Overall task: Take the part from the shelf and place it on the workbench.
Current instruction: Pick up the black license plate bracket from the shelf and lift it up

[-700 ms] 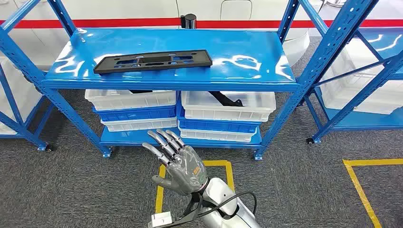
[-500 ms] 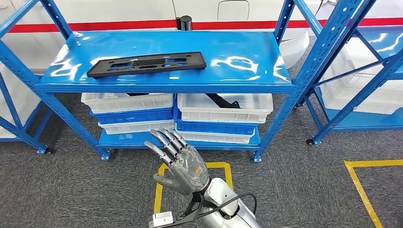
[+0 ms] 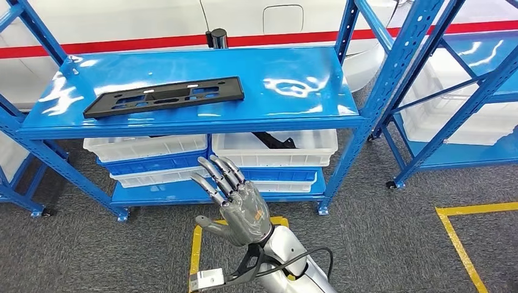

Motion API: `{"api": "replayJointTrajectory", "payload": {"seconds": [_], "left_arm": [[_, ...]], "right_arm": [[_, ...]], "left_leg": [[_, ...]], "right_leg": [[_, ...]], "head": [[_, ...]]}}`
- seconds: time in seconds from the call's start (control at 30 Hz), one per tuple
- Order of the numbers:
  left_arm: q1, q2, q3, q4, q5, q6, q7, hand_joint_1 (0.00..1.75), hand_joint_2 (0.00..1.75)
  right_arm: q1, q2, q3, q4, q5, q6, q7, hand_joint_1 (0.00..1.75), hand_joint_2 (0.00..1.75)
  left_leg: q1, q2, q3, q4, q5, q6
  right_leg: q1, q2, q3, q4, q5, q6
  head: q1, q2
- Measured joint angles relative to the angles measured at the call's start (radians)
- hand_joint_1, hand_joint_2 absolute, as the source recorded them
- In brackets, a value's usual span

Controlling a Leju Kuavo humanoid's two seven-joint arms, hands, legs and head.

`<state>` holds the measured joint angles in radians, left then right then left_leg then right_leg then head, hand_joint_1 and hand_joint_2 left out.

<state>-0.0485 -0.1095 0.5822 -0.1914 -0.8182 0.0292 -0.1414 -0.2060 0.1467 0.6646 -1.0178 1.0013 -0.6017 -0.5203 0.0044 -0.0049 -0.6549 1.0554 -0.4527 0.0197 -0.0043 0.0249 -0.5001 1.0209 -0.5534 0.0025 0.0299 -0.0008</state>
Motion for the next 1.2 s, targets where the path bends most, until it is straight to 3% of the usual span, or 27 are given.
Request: {"api": "replayJointTrajectory", "payload": {"seconds": [0.03, 0.1, 0.13, 0.2, 0.27, 0.3, 0.33, 0.4, 0.43, 0.47, 0.5, 0.57, 0.63, 0.67, 0.73, 0.8, 0.83, 0.87, 0.9, 0.93, 1.0, 1.03, 1.1, 1.13, 1.2], "left_arm": [[0.000, 0.000, 0.000, 0.000, -0.001, 0.000, -0.001, 0.00, 0.00], [0.001, 0.000, 0.001, 0.001, -0.005, 0.000, -0.003, 0.00, 0.00], [0.000, 0.000, 0.002, 0.001, -0.007, 0.000, -0.004, 0.00, 0.00], [-0.003, -0.001, 0.002, 0.001, -0.008, 0.000, -0.005, 0.00, 0.00], [-0.003, -0.002, 0.002, 0.002, -0.009, 0.000, -0.005, 0.00, 0.00], [-0.003, -0.003, 0.002, 0.002, -0.010, 0.000, -0.005, 0.00, 0.00], [-0.002, -0.003, 0.002, 0.002, -0.010, 0.000, -0.005, 0.00, 0.00], [-0.002, -0.004, 0.002, 0.003, -0.012, 0.000, -0.005, 0.00, 0.00], [-0.002, -0.004, 0.003, 0.003, -0.014, 0.001, -0.005, 0.00, 0.00], [-0.002, -0.004, 0.003, 0.003, -0.016, 0.001, -0.005, 0.00, 0.00], [-0.002, -0.004, 0.003, 0.003, -0.018, 0.002, -0.005, 0.00, 0.00], [-0.002, -0.005, 0.003, 0.004, -0.021, 0.003, -0.006, 0.00, 0.00], [-0.003, -0.005, 0.003, 0.004, -0.022, 0.003, -0.007, 0.00, 0.00], [-0.004, -0.006, 0.003, 0.004, -0.022, 0.003, -0.008, 0.00, 0.00], [-0.004, -0.007, 0.002, 0.004, -0.023, 0.003, -0.008, 0.00, 0.00], [-0.002, -0.007, 0.002, 0.005, -0.023, 0.003, -0.008, 0.00, 0.00], [-0.001, -0.007, 0.003, 0.005, -0.023, 0.003, -0.008, 0.00, 0.00], [-0.001, -0.007, 0.003, 0.005, -0.023, 0.003, -0.008, 0.00, 0.00], [-0.001, -0.006, 0.003, 0.005, -0.023, 0.003, -0.008, 0.00, 0.00], [-0.002, -0.006, 0.003, 0.005, -0.023, 0.003, -0.008, 0.00, 0.00], [-0.003, -0.004, 0.002, 0.005, -0.023, 0.003, -0.008, 0.00, 0.00], [-0.002, -0.004, 0.002, 0.006, -0.023, 0.004, -0.008, 0.00, 0.00], [0.000, -0.003, 0.002, 0.006, -0.023, 0.005, -0.009, 0.00, 0.00], [0.000, -0.003, 0.003, 0.006, -0.023, 0.006, -0.009, 0.00, 0.00], [-0.004, -0.004, 0.004, 0.006, -0.023, 0.007, -0.009, 0.00, 0.00]], "right_arm": [[0.001, 0.000, 0.000, -0.002, 0.000, -0.001, 0.001, 0.00, 1.75], [0.004, 0.001, -0.001, -0.010, 0.001, -0.002, 0.004, 0.00, 1.75], [0.005, 0.000, -0.002, -0.015, 0.002, -0.001, 0.004, 0.00, 1.75], [0.006, -0.001, -0.003, -0.023, 0.004, 0.001, 0.006, 0.00, 1.75], [0.011, -0.004, -0.004, -0.026, 0.005, 0.004, 0.007, 0.00, 1.75], [0.014, -0.005, -0.004, -0.026, 0.005, 0.006, 0.008, 0.00, 1.75], [0.015, -0.006, -0.005, -0.026, 0.005, 0.009, 0.008, 0.00, 1.75], [0.016, -0.007, -0.005, -0.026, 0.006, 0.014, 0.009, 0.00, 1.75], [0.016, -0.008, -0.005, -0.026, 0.006, 0.016, 0.010, 0.00, 1.75], [0.017, -0.008, -0.005, -0.026, 0.007, 0.018, 0.010, 0.00, 1.75], [0.018, -0.008, -0.005, -0.026, 0.007, 0.018, 0.012, 0.00, 1.75], [0.020, -0.008, -0.006, -0.027, 0.008, 0.018, 0.014, 0.00, 1.75], [0.020, -0.005, -0.008, -0.028, 0.010, 0.018, 0.016, 0.00, 1.75], [0.019, -0.004, -0.009, -0.029, 0.010, 0.019, 0.016, 0.00, 1.75], [0.019, -0.003, -0.010, -0.029, 0.012, 0.019, 0.016, 0.00, 1.75], [0.020, -0.002, -0.011, -0.029, 0.012, 0.019, 0.016, 0.00, 1.75], [0.021, -0.002, -0.012, -0.029, 0.012, 0.020, 0.016, 0.00, 1.75], [0.021, -0.002, -0.012, -0.029, 0.012, 0.020, 0.016, 0.00, 1.75], [0.021, -0.002, -0.013, -0.029, 0.012, 0.021, 0.016, 0.00, 1.75], [0.021, -0.001, -0.013, -0.029, 0.012, 0.021, 0.016, 0.00, 1.75], [0.021, 0.000, -0.014, -0.029, 0.012, 0.022, 0.016, 0.00, 1.75], [0.021, 0.001, -0.014, -0.029, 0.012, 0.022, 0.016, 0.00, 1.75], [0.021, 0.002, -0.015, -0.029, 0.013, 0.022, 0.016, 0.00, 1.75], [0.020, 0.002, -0.015, -0.029, 0.013, 0.022, 0.016, 0.00, 1.75], [0.017, 0.001, -0.015, -0.029, 0.013, 0.022, 0.016, 0.00, 1.75]], "left_leg": [[-0.004, -0.001, 0.005, -0.008, -0.008, 0.006], [-0.001, 0.000, 0.029, -0.030, 0.004, 0.014], [0.002, 0.001, 0.042, -0.037, 0.004, 0.016], [0.005, 0.001, 0.059, -0.047, 0.000, 0.020], [0.006, 0.001, 0.068, -0.047, -0.010, 0.021], [0.006, 0.001, 0.073, -0.047, -0.017, 0.020], [0.008, 0.000, 0.081, -0.047, -0.024, 0.017], [0.012, -0.003, 0.101, -0.047, -0.040, 0.008], [0.013, -0.004, 0.110, -0.046, -0.048, 0.001], [0.013, -0.004, 0.115, -0.045, -0.056, -0.006], [0.012, -0.004, 0.119, -0.043, -0.061, -0.014], [0.013, -0.001, 0.126, -0.041, -0.067, -0.025], [0.015, 0.001, 0.116, -0.010, -0.080, -0.033], [0.016, 0.002, 0.095, 0.030, -0.095, -0.036], [0.016, 0.002, 0.020, 0.150, -0.135, -0.041], [0.016, 0.002, -0.049, 0.226, -0.145, -0.041], [0.016, 0.002, -0.062, 0.217, -0.122, -0.037], [0.014, 0.002, -0.056, 0.173, -0.081, -0.031], [0.011, 0.002, -0.038, 0.112, -0.034, -0.022], [0.006, 0.003, -0.020, 0.059, -0.010, -0.014], [-0.005, 0.000, 0.006, -0.005, -0.004, 0.002], [-0.009, -0.001, 0.013, -0.012, -0.013, 0.007], [-0.007, -0.001, 0.037, -0.034, -0.001, 0.015], [-0.005, -0.001, 0.050, -0.040, -0.001, 0.017], [-0.001, -0.002, 0.065, -0.048, -0.004, 0.022]], "right_leg": [[0.002, 0.001, 0.007, -0.001, -0.001, 0.007], [0.004, -0.002, 0.014, 0.006, -0.008, 0.017], [0.005, -0.006, 0.005, 0.026, -0.015, 0.020], [0.002, -0.011, -0.053, 0.125, -0.043, 0.022], [-0.003, -0.012, -0.138, 0.238, -0.074, 0.025], [-0.006, -0.012, -0.166, 0.258, -0.074, 0.031], [-0.010, -0.013, -0.176, 0.242, -0.054, 0.043], [-0.018, -0.017, -0.152, 0.126, 0.029, 0.072], [-0.019, -0.021, -0.136, 0.069, 0.055, 0.074], [-0.017, -0.024, -0.122, 0.031, 0.072, 0.067], [-0.014, -0.025, -0.116, 0.014, 0.077, 0.053], [-0.011, -0.024, -0.105, 0.012, 0.075, 0.023], [-0.015, -0.021, -0.087, 0.007, 0.072, 0.007], [-0.018, -0.021, -0.077, 0.004, 0.069, 0.001], [-0.014, -0.020, -0.065, 0.003, 0.059, -0.012], [-0.008, -0.016, -0.054, 0.003, 0.048, -0.019], [-0.005, -0.013, -0.046, 0.003, 0.041, -0.020], [-0.003, -0.011, -0.036, 0.003, 0.034, -0.020], [-0.001, -0.010, -0.027, 0.002, 0.026, -0.019], [0.001, -0.009, -0.018, 0.001, 0.019, -0.016], [0.003, -0.008, -0.008, -0.001, 0.008, -0.006], [0.006, -0.007, -0.003, 0.001, 0.008, 0.002], [0.008, -0.008, 0.005, 0.009, 0.002, 0.015], [0.008, -0.010, 0.000, 0.027, -0.005, 0.019], [0.004, -0.012, -0.051, 0.114, -0.039, 0.020]], "head": [[-0.001, 0.000], [-0.002, 0.000], [-0.001, 0.000], [0.002, 0.000], [0.002, 0.000], [0.002, 0.000], [0.002, 0.000], [0.003, 0.000], [0.003, 0.000], [0.003, 0.000], [0.002, 0.000], [0.001, 0.000], [0.001, 0.000], [0.000, 0.000], [-0.001, 0.000], [-0.001, 0.000], [-0.001, 0.000], [-0.001, 0.000], [-0.001, 0.000], [0.000, 0.000], [-0.001, 0.000], [-0.003, 0.000], [-0.004, 0.000], [-0.004, 0.000], [-0.002, 0.000]]}}
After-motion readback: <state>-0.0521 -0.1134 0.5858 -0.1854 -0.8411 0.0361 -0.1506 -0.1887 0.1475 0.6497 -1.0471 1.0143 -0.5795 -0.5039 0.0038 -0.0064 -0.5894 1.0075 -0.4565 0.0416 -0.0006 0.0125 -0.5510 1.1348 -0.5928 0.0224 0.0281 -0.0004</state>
